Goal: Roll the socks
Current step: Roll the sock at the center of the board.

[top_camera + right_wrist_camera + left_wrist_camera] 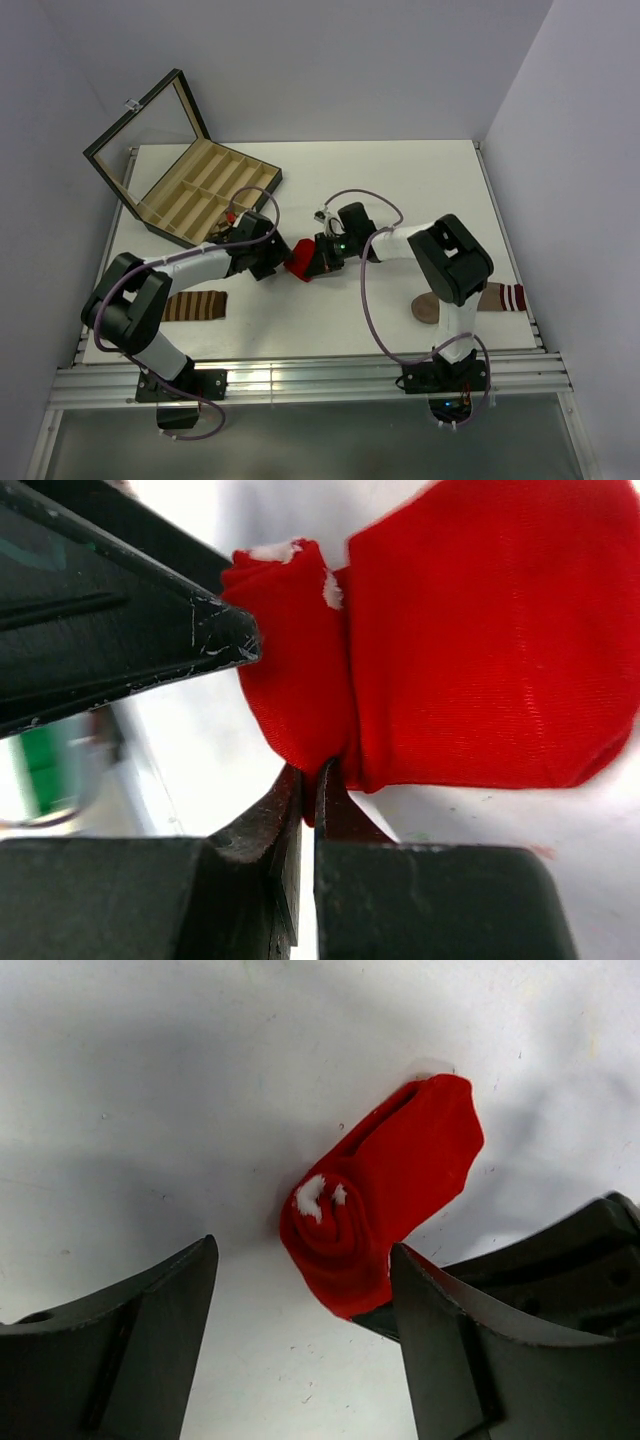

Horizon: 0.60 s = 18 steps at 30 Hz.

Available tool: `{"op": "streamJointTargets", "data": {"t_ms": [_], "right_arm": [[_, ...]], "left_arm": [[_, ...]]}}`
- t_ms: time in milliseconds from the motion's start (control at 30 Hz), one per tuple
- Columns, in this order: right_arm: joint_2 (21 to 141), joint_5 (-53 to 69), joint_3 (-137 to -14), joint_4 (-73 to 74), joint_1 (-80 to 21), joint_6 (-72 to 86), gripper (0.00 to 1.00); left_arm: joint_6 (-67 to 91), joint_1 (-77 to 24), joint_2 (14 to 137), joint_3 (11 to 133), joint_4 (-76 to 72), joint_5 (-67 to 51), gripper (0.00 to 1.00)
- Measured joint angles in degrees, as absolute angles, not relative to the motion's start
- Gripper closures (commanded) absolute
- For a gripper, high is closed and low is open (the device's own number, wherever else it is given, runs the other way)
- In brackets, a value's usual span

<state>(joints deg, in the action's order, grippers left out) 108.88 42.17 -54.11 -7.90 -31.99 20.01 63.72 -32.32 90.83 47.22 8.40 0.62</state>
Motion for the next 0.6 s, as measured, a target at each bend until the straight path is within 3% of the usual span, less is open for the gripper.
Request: {"op": "streamJointTargets", "data": {"t_ms": [233, 600], "right_arm": [[113.78, 53.12, -55.42, -8.40, -28.62, 28.38, 1.00], [115.48, 55.00, -56.90, -6.09, -28.12, 33.74, 1.00]], "left_arm": [[64.84, -32.32, 90.83, 45.04, 6.31, -1.23, 0.32], [66.92, -32.32, 91.02, 43.33, 3.36, -3.07, 0.43]]}}
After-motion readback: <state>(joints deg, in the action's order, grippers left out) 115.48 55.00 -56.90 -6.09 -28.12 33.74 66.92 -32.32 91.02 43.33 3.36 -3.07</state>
